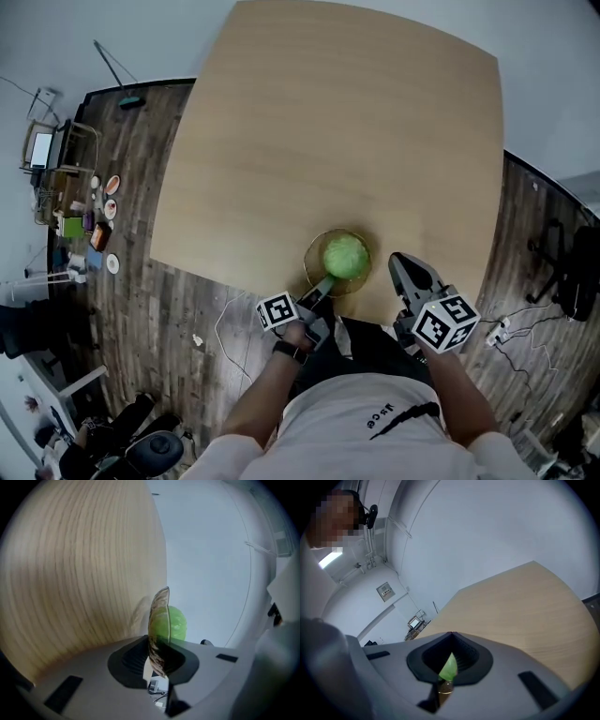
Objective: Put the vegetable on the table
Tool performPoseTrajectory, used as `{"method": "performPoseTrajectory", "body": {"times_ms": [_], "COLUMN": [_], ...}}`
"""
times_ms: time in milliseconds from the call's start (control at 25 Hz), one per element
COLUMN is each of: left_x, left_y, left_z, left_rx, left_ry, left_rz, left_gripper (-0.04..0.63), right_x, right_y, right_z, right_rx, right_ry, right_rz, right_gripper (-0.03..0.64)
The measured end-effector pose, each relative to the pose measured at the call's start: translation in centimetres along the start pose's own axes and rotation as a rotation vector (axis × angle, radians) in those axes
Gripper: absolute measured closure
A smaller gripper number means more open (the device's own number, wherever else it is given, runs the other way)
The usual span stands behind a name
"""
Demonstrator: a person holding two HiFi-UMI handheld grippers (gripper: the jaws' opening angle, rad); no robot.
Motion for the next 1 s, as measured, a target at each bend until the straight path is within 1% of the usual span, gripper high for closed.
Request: {"method": "performPoseTrajectory", "body": {"times_ms": [40, 120, 160, 240, 320, 520, 640, 760, 840, 1000], "left_x": [-0.2, 0.1, 0.1, -0.3, -0.4, -0.1, 0.2, 0.3, 0.4, 0.8], "left_y": [-0.3, -1.2, -1.5, -1.6, -1.9, -3.0, -3.5, -3.0, -2.5, -1.7], "left_z": [0.0, -0.2, -0.3, -0.8, -1.0, -1.0, -1.1, -1.8, -2.2, -2.6], "left_rx": [-0.005, -0.011, -0.016, -0.028, -0.034, -0.040, -0.006, 0.038, 0.049, 0.078], "left_ry": [0.000, 0.024, 0.023, -0.002, -0.005, 0.005, -0.008, -0.049, -0.068, -0.102], "left_rz": [-0.009, 0.011, 0.010, -0.037, -0.072, -0.110, -0.164, -0.229, -0.261, -0.310], "left_gripper": [0.552, 0.549, 0.549, 0.549, 0.540, 0.532, 0.532, 0.520, 0.509, 0.446], "right_x": [0.3, 0.8, 1.0, 1.1, 1.2, 2.0, 2.9, 3.0, 3.0, 3.1], "right_y": [0.0, -0.1, -0.2, -0.2, -0.1, 0.2, 0.5, 0.3, 0.2, -0.1], "right_z": [0.0, -0.1, -0.1, -0.3, -0.3, -1.1, -1.2, -0.9, -0.9, -0.9], "right_rx": [0.000, 0.002, 0.003, 0.004, 0.009, 0.022, 0.024, 0.020, 0.015, 0.007], "right_ry": [-0.003, -0.011, -0.015, -0.024, -0.033, -0.053, -0.068, -0.074, -0.075, -0.077], "right_rz": [0.003, 0.010, 0.013, 0.022, 0.025, 0.028, 0.018, 0.000, -0.011, -0.035], "right_gripper": [0.604, 0.604, 0.604, 0.604, 0.604, 0.604, 0.604, 0.604, 0.604, 0.604]}}
Point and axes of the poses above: the fingertips, and each gripper's own axes: y backward along the fingers, x to its right, z out of its underside, the point moved 7 cm from there along y, backward along the fingers, and after that the axes turned 4 degrees about x, right-handed, at the moved point
